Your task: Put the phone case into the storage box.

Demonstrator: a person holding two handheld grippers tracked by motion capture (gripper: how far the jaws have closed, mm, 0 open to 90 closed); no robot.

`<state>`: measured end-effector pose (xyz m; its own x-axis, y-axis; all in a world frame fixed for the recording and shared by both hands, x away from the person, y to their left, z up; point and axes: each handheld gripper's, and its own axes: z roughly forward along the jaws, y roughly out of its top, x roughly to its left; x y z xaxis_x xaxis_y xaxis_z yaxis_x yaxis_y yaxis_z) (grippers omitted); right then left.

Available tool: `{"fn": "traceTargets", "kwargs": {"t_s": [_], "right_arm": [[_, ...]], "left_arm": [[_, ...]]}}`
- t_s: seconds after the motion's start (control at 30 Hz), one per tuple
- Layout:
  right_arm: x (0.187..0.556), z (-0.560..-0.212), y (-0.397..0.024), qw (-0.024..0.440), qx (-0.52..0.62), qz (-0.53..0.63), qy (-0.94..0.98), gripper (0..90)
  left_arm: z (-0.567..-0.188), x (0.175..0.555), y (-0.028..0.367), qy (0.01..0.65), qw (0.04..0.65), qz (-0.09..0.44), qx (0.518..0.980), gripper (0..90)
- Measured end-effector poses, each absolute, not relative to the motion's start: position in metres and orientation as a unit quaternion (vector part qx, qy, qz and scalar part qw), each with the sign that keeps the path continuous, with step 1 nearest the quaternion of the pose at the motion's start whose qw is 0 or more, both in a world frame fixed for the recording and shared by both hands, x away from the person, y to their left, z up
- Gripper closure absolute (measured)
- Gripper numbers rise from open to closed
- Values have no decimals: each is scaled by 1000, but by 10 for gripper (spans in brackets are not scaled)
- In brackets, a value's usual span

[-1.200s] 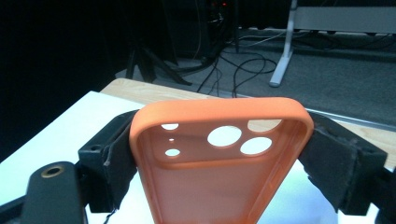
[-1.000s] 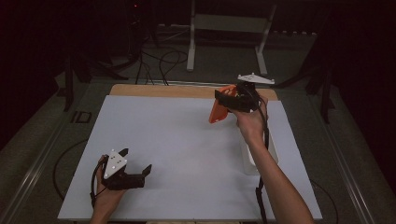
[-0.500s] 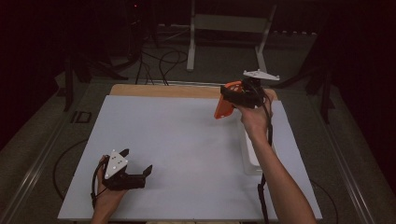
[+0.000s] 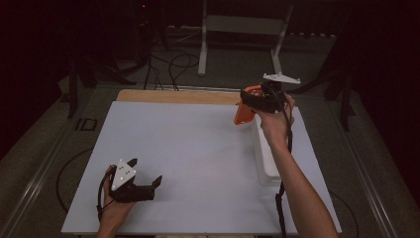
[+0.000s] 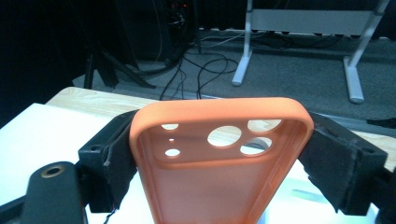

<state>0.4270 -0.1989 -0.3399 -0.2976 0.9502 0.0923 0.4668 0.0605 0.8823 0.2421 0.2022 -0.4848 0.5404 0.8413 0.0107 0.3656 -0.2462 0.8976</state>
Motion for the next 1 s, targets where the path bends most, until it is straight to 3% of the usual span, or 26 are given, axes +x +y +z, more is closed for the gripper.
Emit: {"fn": "traceTargets", "kwargs": {"t_s": [1.0], "right_arm": [[433, -341, -222, 299, 550, 419, 658, 169]], "left_arm": [[-486, 242, 201, 405, 463, 253, 747, 2]]}}
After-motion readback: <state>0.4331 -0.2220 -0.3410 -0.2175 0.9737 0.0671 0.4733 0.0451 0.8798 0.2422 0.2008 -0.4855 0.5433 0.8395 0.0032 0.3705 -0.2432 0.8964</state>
